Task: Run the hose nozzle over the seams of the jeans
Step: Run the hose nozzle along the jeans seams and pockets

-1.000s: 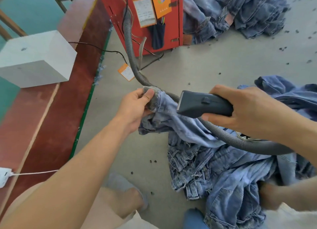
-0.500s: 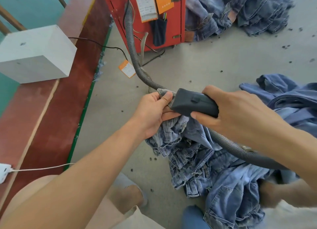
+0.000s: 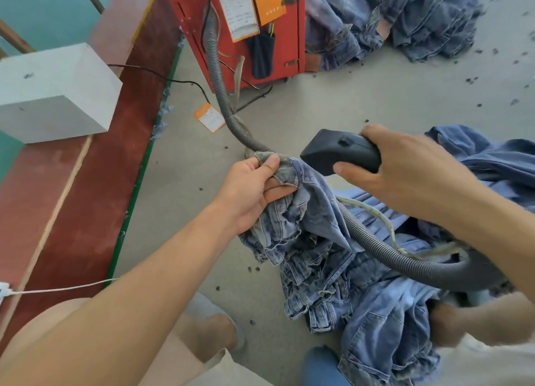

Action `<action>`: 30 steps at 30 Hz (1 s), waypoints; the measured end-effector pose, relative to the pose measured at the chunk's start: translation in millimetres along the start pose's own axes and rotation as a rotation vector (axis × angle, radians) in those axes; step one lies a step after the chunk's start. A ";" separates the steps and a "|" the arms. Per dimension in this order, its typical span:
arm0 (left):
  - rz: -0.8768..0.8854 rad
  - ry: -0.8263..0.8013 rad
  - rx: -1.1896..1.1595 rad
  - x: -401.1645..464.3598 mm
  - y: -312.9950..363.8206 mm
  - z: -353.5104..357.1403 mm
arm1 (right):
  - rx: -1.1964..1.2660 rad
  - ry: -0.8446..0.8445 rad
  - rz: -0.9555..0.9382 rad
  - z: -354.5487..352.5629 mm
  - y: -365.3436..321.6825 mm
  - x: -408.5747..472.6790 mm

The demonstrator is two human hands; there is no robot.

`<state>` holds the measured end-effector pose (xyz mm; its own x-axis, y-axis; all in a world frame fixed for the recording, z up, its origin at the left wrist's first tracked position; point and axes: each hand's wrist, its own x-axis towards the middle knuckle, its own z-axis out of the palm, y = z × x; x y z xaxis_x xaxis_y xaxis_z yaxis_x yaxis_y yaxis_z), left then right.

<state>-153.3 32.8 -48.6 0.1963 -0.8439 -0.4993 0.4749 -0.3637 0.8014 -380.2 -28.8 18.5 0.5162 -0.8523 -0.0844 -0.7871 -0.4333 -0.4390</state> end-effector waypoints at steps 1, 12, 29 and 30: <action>0.009 0.013 -0.009 1.4 1.2 -1.3 | 0.016 -0.003 -0.005 -3.3 4.3 -2.5; 0.025 0.054 -0.084 4.6 -9.5 7.3 | 0.128 -0.057 0.123 11.2 5.3 1.1; 0.059 0.165 -0.507 3.5 -41.1 39.9 | 0.594 -0.151 0.332 43.2 8.9 -3.5; 0.052 0.158 -0.508 4.8 -42.0 41.2 | 0.670 -0.128 0.379 42.9 11.3 4.7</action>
<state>-207.7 27.7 -71.1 0.3389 -0.7717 -0.5382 0.8090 -0.0530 0.5854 -372.1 -25.2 -25.2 0.3197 -0.8486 -0.4214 -0.5667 0.1851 -0.8028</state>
